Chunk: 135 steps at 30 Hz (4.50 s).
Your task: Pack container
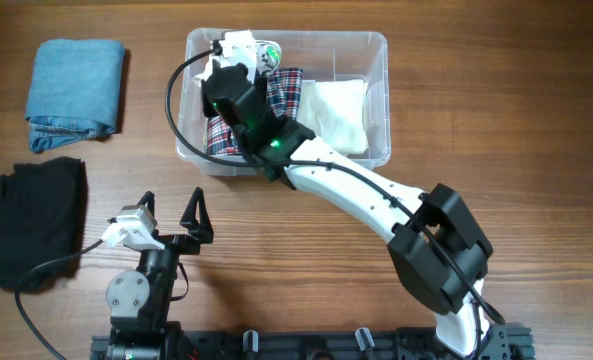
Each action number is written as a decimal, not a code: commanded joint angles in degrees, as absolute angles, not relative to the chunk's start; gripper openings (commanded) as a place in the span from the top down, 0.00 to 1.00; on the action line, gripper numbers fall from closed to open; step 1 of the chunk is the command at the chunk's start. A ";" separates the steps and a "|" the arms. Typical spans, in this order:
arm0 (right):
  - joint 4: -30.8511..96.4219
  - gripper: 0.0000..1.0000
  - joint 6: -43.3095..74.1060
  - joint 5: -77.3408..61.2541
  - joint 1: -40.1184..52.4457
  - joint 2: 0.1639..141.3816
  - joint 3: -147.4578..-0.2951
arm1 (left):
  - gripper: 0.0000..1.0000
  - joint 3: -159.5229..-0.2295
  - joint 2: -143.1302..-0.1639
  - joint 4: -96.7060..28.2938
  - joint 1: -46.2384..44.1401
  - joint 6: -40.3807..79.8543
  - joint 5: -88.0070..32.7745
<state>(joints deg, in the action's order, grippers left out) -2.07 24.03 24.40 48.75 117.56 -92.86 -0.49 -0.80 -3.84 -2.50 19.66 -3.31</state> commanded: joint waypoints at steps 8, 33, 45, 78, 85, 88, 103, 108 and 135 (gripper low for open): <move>7.46 0.61 25.91 23.97 52.23 111.09 -94.17 | 0.00 -0.32 -0.38 -4.19 -2.11 19.75 -3.16; 32.03 0.71 18.39 17.26 46.11 102.37 -94.17 | 0.00 -0.32 -0.38 -4.19 -2.11 19.75 -3.16; 48.29 0.62 26.63 18.70 46.30 102.10 -94.17 | 0.00 -0.32 -0.38 -4.19 -2.11 19.75 -3.16; 49.69 0.96 11.07 -11.60 31.03 111.66 -93.69 | 0.00 -0.32 -0.38 -4.19 -2.11 19.75 -3.16; 47.68 0.96 10.50 -16.14 35.35 111.83 -93.69 | 0.00 -0.32 -0.38 -4.19 -2.11 19.75 -3.16; 45.74 0.96 10.63 -16.78 38.46 111.85 -93.69 | 0.00 -0.32 -0.38 -4.16 -2.11 19.75 -3.16; 43.68 0.84 15.40 -2.48 34.35 109.49 -94.56 | 0.00 -0.32 -0.38 -4.19 -2.11 19.75 -3.16; 43.46 0.84 15.35 -2.50 30.28 110.61 -94.37 | 0.00 -0.32 -0.38 -4.19 -2.11 19.75 -3.16; 39.62 0.45 16.53 -12.99 35.57 118.06 -94.30 | 0.00 -0.32 -0.38 -4.19 -2.11 19.75 -3.16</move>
<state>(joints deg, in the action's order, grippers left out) 40.42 16.43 -7.99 33.36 118.08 -93.47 -0.49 -0.80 -3.84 -2.50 19.66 -3.31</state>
